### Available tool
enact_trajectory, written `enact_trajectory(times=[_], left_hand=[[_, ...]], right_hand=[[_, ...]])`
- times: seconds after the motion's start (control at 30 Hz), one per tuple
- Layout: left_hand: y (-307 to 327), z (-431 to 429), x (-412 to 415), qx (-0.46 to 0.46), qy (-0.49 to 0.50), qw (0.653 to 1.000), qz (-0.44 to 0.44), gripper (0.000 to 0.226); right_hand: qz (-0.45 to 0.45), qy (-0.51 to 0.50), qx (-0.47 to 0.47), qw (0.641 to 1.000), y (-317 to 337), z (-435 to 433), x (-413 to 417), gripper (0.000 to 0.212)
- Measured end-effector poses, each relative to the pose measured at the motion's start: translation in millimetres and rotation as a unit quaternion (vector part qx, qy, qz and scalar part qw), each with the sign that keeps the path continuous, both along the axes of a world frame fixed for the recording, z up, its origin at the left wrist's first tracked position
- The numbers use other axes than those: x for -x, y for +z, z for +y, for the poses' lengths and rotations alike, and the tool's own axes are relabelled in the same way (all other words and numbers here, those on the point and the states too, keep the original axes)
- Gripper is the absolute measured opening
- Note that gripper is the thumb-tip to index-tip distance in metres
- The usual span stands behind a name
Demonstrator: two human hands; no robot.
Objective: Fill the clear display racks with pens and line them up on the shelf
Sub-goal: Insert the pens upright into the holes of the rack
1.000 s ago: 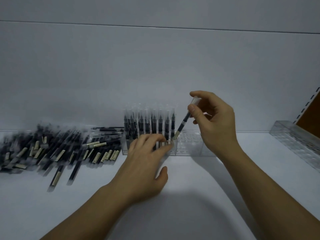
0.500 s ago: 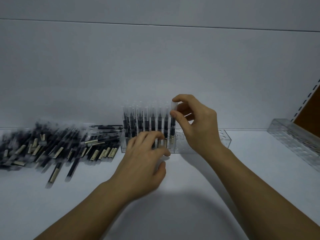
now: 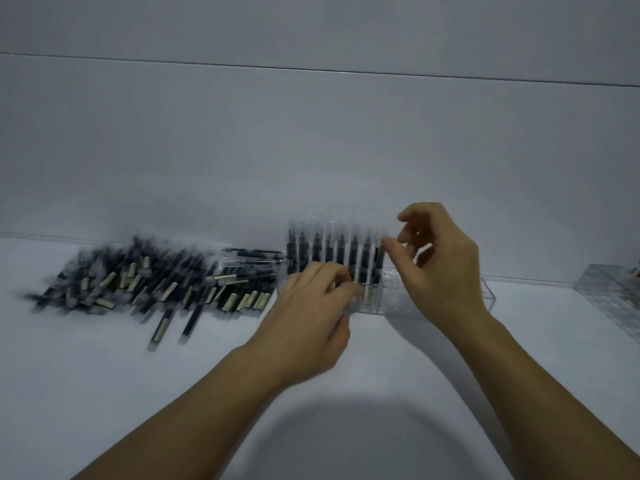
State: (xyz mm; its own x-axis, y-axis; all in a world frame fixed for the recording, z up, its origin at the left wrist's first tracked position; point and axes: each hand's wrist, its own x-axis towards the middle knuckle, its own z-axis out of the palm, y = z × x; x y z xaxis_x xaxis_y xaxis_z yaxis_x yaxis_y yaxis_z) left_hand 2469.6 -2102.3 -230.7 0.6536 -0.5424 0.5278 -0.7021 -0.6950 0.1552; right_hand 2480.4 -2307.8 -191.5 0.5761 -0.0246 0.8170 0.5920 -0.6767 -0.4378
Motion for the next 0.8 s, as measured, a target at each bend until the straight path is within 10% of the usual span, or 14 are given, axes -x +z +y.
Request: enact_trajectory(times=[0.43, 0.8], left_hand=[[19.7, 100.7, -12.1, -0.071, 0.202, 0.976, 0.040, 0.030], [63.6, 101.4, -63.6, -0.189, 0.266, 0.884, 0.335, 0.066]], right_hand=[[0.104, 0.061, 0.184, 0.976, -28.2, 38.4, 4.6, 0.023], [0.159, 0.085, 0.192, 0.965, -31.5, 39.3, 3.1, 0.023]])
